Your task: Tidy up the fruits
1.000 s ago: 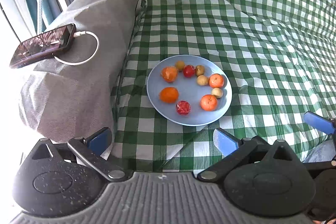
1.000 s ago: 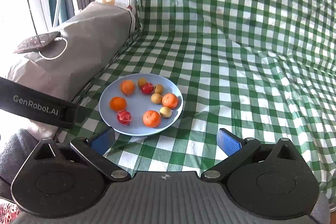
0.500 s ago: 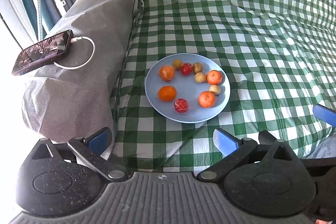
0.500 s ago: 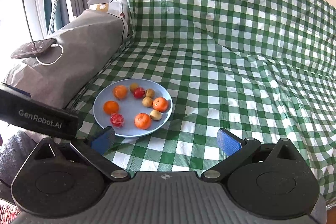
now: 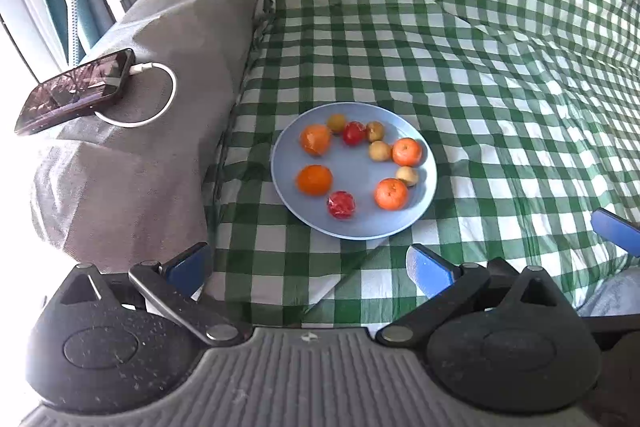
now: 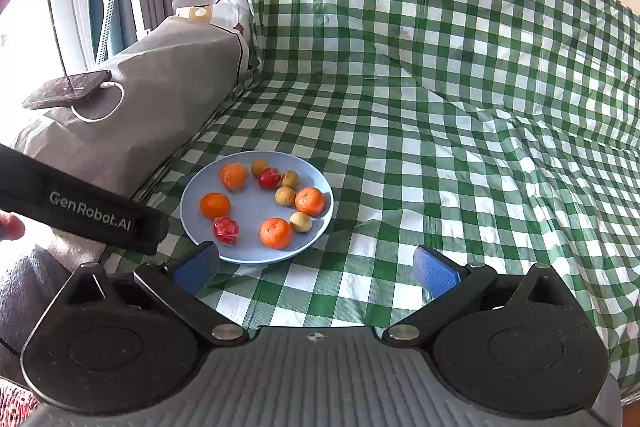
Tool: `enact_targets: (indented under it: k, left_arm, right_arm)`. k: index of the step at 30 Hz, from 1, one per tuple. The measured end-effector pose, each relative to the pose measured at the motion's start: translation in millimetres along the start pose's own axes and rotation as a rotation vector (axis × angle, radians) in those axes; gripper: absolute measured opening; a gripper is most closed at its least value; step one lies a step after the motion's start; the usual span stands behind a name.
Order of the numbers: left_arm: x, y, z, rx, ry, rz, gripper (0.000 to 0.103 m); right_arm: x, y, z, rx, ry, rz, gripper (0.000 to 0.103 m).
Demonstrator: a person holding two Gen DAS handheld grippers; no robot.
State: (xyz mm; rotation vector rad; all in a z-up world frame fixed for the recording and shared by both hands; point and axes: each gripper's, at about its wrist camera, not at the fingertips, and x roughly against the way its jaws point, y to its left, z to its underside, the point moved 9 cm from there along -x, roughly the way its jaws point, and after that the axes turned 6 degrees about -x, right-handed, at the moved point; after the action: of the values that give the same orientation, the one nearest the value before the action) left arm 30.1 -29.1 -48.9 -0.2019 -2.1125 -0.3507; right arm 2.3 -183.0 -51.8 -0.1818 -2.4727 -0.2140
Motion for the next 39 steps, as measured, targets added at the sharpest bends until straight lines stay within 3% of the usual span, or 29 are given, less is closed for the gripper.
enact_targets:
  k: [11,15,39]
  left_arm:
    - [-5.9,3.3,2.0,0.029,0.048,-0.051,0.103]
    - [-4.8,1.7,0.8,0.012,0.029,-0.067,0.103]
    - [-9.2,1.8,0.2,-0.012,0.033,-0.071,0.103]
  right_arm:
    - [-3.0,-9.4,-7.0,-0.023,-0.017,0.003,0.102]
    - [-3.8,-9.7,-5.0,-0.029,-0.01,0.0,0.102]
    - [-8.3,-6.9,-6.1,-0.019,-0.011,0.002,0.102]
